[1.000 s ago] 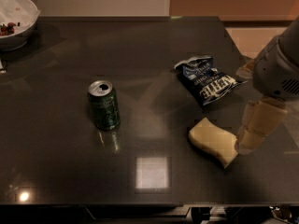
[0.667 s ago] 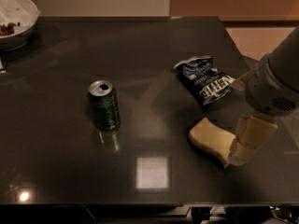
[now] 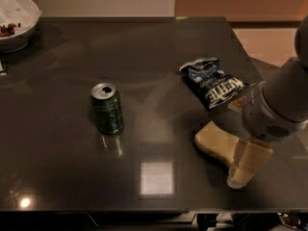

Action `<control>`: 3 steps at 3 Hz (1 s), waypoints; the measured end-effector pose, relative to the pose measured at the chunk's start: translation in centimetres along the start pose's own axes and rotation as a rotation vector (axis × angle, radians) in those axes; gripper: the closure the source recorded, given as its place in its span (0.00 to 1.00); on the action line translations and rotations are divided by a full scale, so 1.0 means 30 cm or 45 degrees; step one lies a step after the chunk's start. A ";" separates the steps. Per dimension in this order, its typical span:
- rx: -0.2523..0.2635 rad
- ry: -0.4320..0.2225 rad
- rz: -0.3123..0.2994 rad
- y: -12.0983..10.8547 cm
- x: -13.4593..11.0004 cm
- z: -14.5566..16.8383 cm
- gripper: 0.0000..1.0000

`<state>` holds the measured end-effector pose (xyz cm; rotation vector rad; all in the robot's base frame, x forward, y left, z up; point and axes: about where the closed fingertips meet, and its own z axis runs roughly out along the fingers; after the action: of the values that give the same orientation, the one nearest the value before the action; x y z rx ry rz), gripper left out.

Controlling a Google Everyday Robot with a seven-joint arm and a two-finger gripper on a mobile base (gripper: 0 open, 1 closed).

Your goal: Move sponge near green can

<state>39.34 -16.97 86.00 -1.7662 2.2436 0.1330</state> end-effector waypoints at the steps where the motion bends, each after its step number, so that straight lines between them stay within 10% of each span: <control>1: -0.048 -0.001 -0.010 0.025 0.009 0.062 0.00; 3: -0.089 0.011 0.000 0.040 0.014 0.100 0.39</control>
Offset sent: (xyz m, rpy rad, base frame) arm -0.0092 0.0080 -0.0426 0.0089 0.0855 0.0281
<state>38.57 -16.32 82.89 -1.8055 2.2713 0.2068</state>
